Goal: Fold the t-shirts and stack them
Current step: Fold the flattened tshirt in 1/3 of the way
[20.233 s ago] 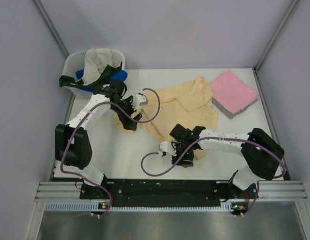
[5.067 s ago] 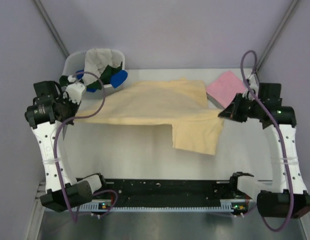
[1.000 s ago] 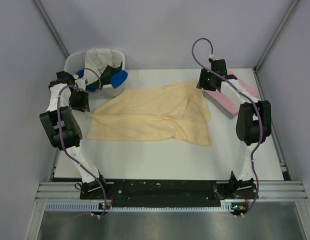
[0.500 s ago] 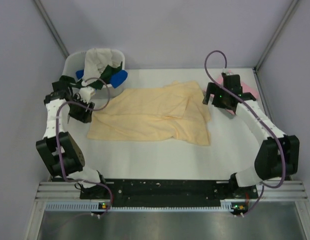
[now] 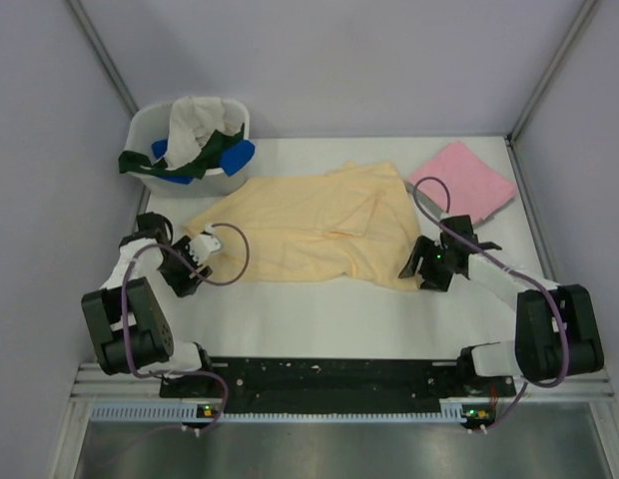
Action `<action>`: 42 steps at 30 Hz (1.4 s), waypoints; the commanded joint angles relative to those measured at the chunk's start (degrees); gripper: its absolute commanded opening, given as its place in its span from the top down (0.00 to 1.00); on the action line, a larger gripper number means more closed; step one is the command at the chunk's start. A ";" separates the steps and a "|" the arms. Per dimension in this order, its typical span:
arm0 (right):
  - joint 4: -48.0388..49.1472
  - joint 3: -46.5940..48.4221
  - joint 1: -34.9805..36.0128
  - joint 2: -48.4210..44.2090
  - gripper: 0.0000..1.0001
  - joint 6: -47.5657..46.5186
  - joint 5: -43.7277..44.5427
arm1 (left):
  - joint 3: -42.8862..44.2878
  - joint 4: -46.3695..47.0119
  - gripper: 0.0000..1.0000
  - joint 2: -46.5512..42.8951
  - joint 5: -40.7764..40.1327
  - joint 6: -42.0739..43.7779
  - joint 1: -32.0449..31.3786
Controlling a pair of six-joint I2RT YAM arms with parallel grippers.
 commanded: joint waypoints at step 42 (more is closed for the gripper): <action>-37.47 25.79 -10.18 -7.95 1.00 -15.58 -3.10 | 24.96 -31.27 1.00 -8.67 -22.76 -8.37 -0.53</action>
